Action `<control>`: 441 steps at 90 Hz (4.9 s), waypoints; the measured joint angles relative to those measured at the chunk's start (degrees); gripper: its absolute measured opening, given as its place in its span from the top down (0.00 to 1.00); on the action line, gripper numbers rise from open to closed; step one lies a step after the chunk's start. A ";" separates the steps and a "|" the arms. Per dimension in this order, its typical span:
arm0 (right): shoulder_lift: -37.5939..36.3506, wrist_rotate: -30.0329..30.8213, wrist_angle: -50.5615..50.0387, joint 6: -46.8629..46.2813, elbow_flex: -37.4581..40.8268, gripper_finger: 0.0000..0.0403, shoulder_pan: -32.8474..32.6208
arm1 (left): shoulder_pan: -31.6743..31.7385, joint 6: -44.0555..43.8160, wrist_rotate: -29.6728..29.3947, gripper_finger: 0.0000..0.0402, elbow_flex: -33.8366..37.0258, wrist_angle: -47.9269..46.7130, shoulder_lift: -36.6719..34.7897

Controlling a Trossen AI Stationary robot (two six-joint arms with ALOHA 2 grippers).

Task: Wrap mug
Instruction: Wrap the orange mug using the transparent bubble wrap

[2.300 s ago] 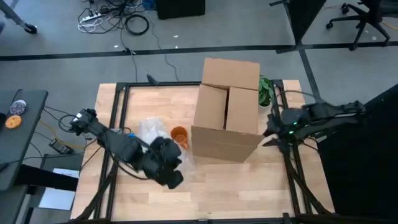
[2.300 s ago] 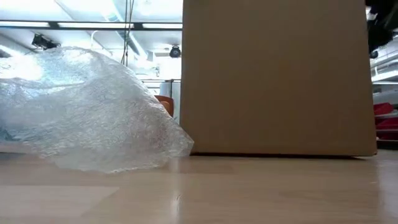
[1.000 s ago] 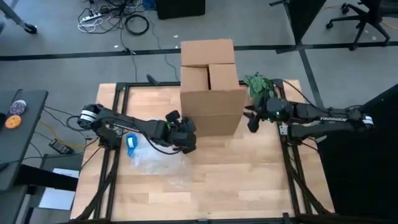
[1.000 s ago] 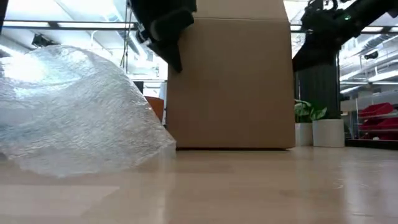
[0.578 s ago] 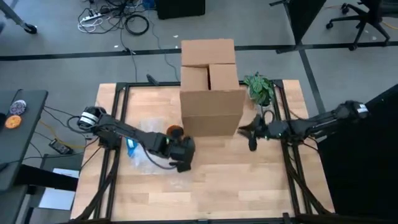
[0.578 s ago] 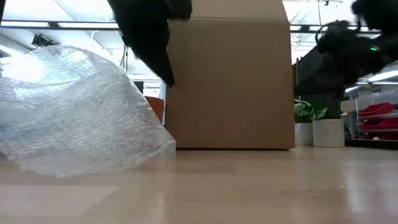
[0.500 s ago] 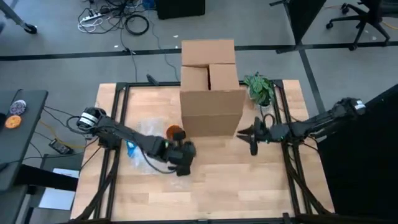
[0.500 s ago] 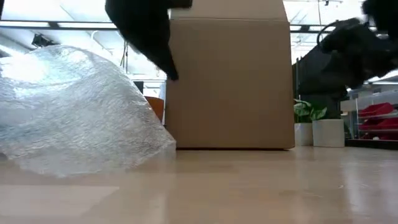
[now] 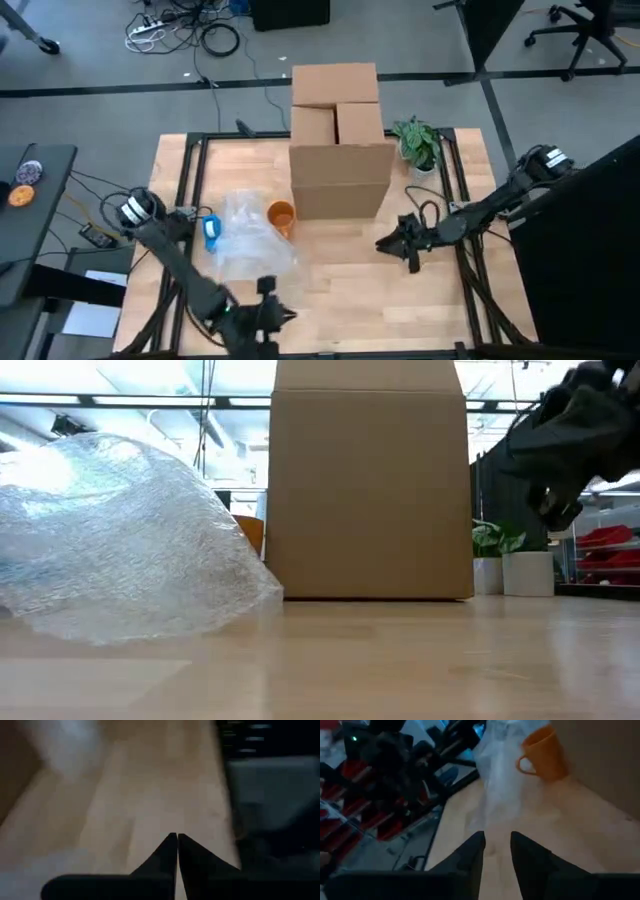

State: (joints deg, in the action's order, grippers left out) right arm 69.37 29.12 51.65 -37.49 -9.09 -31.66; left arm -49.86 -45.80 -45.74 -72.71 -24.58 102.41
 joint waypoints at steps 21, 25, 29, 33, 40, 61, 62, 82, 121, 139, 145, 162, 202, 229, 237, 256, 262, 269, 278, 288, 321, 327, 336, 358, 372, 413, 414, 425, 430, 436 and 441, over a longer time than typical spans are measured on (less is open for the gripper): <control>17.53 0.97 1.53 4.06 -14.63 0.74 -3.44 | 4.43 -12.77 2.56 0.95 0.07 -6.18 5.11; 19.87 0.95 1.46 5.00 -16.67 0.71 -3.39 | 5.81 -14.89 4.07 0.93 0.07 -7.88 6.28; 22.05 0.90 1.49 5.57 -18.71 0.67 -3.13 | 6.97 -16.37 6.06 0.90 0.44 -8.92 7.36; 24.20 0.93 1.58 5.63 -20.41 0.63 -2.76 | 7.87 -17.33 8.01 0.87 1.29 -9.07 8.34; 27.58 0.88 1.43 5.59 -22.73 0.56 -2.30 | 8.99 -17.85 11.25 0.81 2.75 -6.71 10.52; 37.51 -2.85 2.60 4.65 -28.31 0.40 0.39 | 9.65 -17.65 12.95 0.68 6.37 10.97 15.67; 37.87 -3.32 2.60 4.49 -28.56 0.40 0.48 | 9.65 -17.69 12.95 0.68 6.46 11.56 15.77; 43.52 -12.61 2.35 4.82 -36.21 0.44 -0.12 | 8.88 -18.75 7.07 0.84 6.70 13.90 16.89; 43.09 6.60 -19.18 30.85 -51.20 0.51 -10.18 | 9.78 -0.44 -1.12 1.00 -1.74 13.08 9.42; 43.33 21.48 -29.66 39.04 -56.69 0.51 -11.80 | 9.27 11.11 -3.93 1.00 -10.94 4.78 7.97; 43.28 26.58 -29.24 41.39 -58.35 0.51 -11.83 | 9.37 13.90 -2.99 1.00 -14.74 1.17 7.45; 43.01 40.45 -29.22 58.58 -63.49 0.52 -12.56 | 9.18 19.61 1.16 1.00 -26.72 -16.94 7.73; 42.90 36.57 -29.94 55.72 -70.24 0.53 -10.89 | 8.72 43.50 1.27 1.00 -60.23 -41.90 3.98; 42.98 20.06 -33.18 38.84 -65.45 0.53 -5.73 | 11.80 53.90 2.66 1.00 -62.22 -28.07 -3.71; 42.98 15.60 -35.15 35.97 -64.32 0.53 -4.22 | 13.45 57.66 3.07 1.00 -62.10 -22.97 -4.24; 42.55 5.90 -56.36 24.82 -63.37 0.54 -2.29 | 17.38 60.36 2.80 1.00 -62.18 -9.00 -4.94; 41.38 5.47 -68.72 16.07 -63.33 0.54 -2.41 | 18.04 60.33 2.97 1.00 -62.18 -5.51 -4.88; 38.95 4.61 -81.96 5.74 -63.31 0.55 -3.22 | 18.27 60.26 2.96 1.00 -62.18 -1.42 -4.86; 34.64 3.55 -93.29 -4.63 -63.31 0.57 -6.08 | 18.27 60.16 2.91 1.00 -62.18 4.21 -4.86; 28.27 4.97 -96.61 -10.13 -63.28 0.60 -10.92 | 18.22 60.17 2.96 1.00 -62.18 10.16 -4.86; 10.61 8.18 -116.15 -27.41 -63.90 0.68 -29.76 | 18.27 49.52 -4.50 1.00 -62.18 9.35 -4.86; 10.14 6.92 -122.47 -34.14 -63.90 0.70 -32.01 | 18.29 43.40 -8.03 1.00 -62.18 -0.40 -4.86; 11.04 3.26 -126.84 -42.06 -63.35 0.71 -33.95 | 18.27 28.52 -9.28 1.00 -62.18 -19.59 -4.86; 16.95 2.12 -120.68 -45.67 -58.08 0.71 -34.62 | 17.95 -6.69 3.32 1.00 -58.03 -61.62 -4.42; 22.11 -2.18 -117.47 -45.94 -56.18 0.71 -32.85 | 14.86 -3.65 15.17 1.00 -49.48 -63.98 -5.80; 23.89 -19.67 -120.16 -46.96 -59.11 0.58 -30.65 | 10.79 -11.60 44.68 0.99 -19.13 -65.40 -6.15; 23.82 -19.46 -120.22 -46.96 -59.37 0.58 -30.65 | 10.79 -11.59 45.35 0.99 -18.49 -65.38 -6.15; 23.43 -10.71 -119.34 -46.37 -61.25 0.57 -30.63 | 10.68 -11.58 52.43 0.96 -11.80 -65.43 -6.17; 23.45 -2.33 -116.83 -44.60 -61.04 0.57 -30.56 | 10.65 -11.55 56.21 0.94 -8.72 -65.35 -6.17; 24.00 8.03 -111.53 -41.49 -59.78 0.57 -30.04 | 10.42 -11.56 59.19 0.91 -5.13 -65.37 -6.17; 25.02 13.14 -106.06 -37.95 -58.26 0.57 -28.88 | 10.14 -11.59 61.41 0.88 -2.03 -65.46 -6.19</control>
State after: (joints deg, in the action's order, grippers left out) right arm 94.39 42.26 -54.41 -75.44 -67.35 -60.53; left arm -39.72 -57.39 15.67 -74.74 -90.04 96.23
